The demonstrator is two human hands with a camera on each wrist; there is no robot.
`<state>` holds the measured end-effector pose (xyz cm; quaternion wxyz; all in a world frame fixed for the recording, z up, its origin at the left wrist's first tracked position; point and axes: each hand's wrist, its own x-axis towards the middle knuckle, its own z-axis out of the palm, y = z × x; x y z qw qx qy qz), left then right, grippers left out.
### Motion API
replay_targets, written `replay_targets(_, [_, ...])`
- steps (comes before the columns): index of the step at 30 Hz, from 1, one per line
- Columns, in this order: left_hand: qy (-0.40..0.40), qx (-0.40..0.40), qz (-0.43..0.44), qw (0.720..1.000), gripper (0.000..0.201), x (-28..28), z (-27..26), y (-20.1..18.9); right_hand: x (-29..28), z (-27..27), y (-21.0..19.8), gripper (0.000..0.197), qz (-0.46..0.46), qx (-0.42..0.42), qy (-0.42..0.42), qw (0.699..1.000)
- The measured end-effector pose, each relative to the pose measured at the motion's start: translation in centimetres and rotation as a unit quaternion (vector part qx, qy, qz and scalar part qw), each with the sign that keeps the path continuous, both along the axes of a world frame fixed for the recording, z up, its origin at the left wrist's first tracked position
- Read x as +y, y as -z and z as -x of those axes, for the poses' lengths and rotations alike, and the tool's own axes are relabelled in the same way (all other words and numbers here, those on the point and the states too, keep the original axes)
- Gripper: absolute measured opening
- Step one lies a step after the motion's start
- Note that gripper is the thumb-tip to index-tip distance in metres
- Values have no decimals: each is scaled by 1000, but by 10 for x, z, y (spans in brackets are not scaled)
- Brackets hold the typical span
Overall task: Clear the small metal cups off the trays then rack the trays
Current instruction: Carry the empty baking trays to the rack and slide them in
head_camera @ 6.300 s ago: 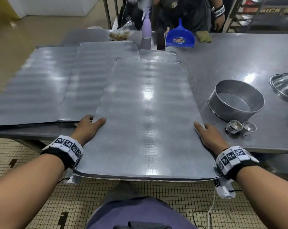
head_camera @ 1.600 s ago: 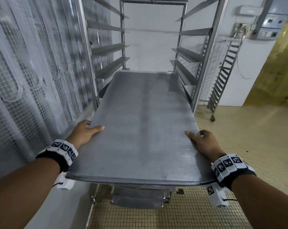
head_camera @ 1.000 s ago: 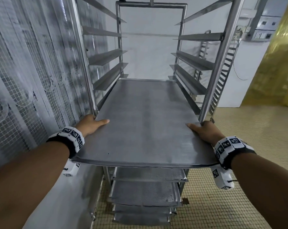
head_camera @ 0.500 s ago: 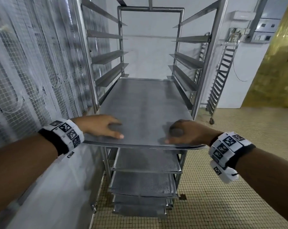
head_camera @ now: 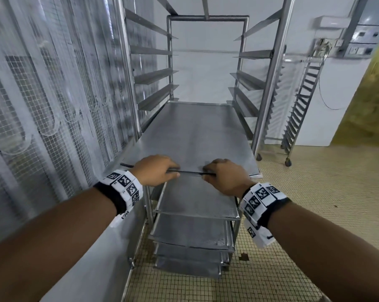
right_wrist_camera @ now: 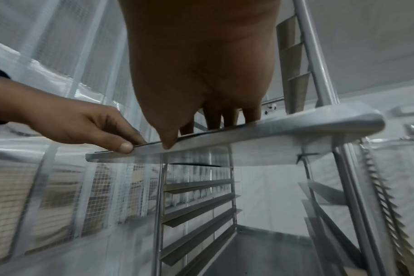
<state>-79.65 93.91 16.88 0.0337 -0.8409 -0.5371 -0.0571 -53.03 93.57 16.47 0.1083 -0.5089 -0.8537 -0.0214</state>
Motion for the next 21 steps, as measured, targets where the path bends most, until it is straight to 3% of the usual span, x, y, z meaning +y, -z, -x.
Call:
replay_targets(3, [-43,-30,-57,997,43,2,-8,17,6,2,12,40,-11,59,33,998])
replay_targets(9, [-78,-65,-126,987,69,16,-15,45,20,11,31,40,-71,66,78,992])
replay_targets(16, [-67,-110,-239,962,46,44,-13,69,45,18,49,38,-166,91,90,978])
replay_targets(21, [-62,-121,-262,955,39,72,-11,71,76,20,54,42,-178,88,100,975])
